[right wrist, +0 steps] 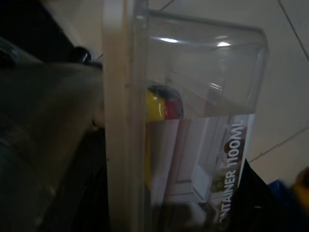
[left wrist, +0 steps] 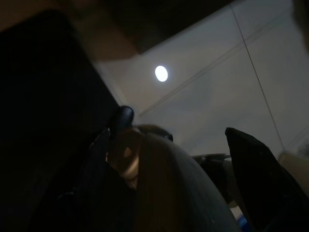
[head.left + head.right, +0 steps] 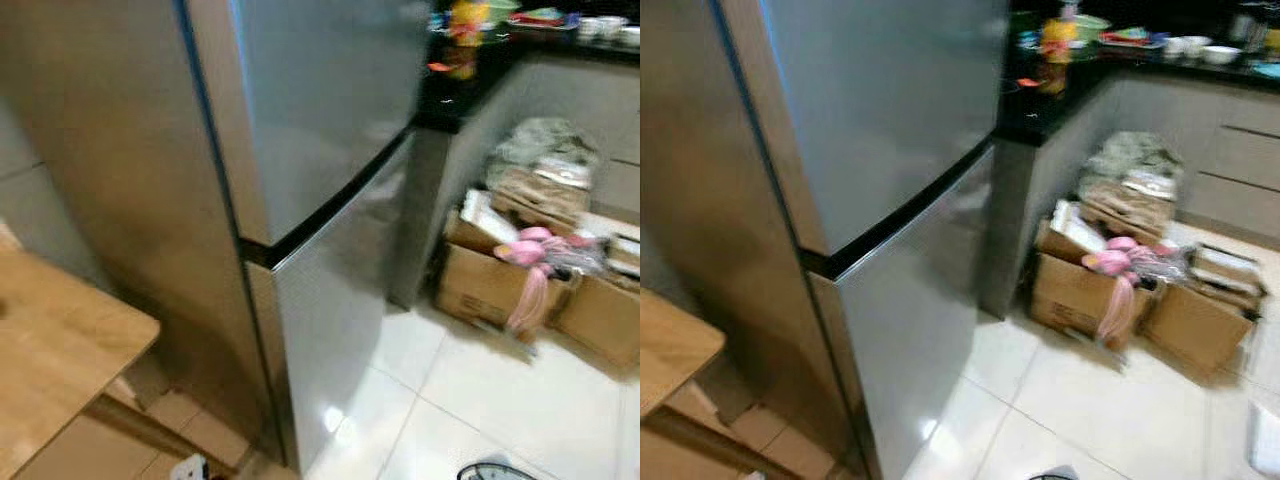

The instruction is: Restocking fridge

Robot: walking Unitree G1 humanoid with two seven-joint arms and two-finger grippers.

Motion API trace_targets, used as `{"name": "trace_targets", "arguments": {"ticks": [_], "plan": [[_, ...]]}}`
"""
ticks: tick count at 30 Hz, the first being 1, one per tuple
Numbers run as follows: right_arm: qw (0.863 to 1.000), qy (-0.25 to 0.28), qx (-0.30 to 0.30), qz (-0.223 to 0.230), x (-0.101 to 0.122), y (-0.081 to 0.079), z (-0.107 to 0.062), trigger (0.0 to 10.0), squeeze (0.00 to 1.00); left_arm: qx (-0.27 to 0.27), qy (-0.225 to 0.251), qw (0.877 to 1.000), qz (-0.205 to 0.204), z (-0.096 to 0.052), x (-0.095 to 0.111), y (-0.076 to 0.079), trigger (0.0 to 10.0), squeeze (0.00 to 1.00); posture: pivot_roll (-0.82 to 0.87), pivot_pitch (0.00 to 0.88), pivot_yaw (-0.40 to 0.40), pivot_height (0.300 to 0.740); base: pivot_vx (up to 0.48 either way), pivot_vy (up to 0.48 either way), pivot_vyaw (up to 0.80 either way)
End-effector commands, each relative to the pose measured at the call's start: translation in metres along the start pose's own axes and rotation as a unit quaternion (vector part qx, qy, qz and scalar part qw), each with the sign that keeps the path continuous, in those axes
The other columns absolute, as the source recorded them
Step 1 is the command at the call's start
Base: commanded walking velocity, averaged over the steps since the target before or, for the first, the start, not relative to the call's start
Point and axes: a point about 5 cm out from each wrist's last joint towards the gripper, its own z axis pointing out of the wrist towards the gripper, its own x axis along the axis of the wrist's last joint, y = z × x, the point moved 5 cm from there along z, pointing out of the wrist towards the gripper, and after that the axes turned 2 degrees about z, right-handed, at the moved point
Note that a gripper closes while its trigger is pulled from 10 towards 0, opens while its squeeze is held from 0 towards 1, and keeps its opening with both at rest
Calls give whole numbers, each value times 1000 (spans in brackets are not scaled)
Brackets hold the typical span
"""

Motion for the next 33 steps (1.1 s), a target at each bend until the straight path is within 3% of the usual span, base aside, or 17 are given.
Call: {"name": "trace_targets", "arguments": {"ticks": [1, 15, 33], "plan": [[1000, 16, -6, 1, 9, 0, 1, 10000, 0, 3, -15, 1000, -1, -2, -9, -1, 10000, 0, -87, 0, -4, 740, 0, 0, 681], [1000, 20, -21, -6, 11, 3, 1, 10000, 0, -19, -22, 1000, 3, -1, -15, 7, 10000, 0, -87, 0, -4, 740, 0, -252, 49], [1000, 18, 0, -17, 10, -2, 1, 10000, 0, -17, -17, 1000, -13, -2, -16, 6, 10000, 0, -87, 0, -4, 740, 0, -302, 88]]}}
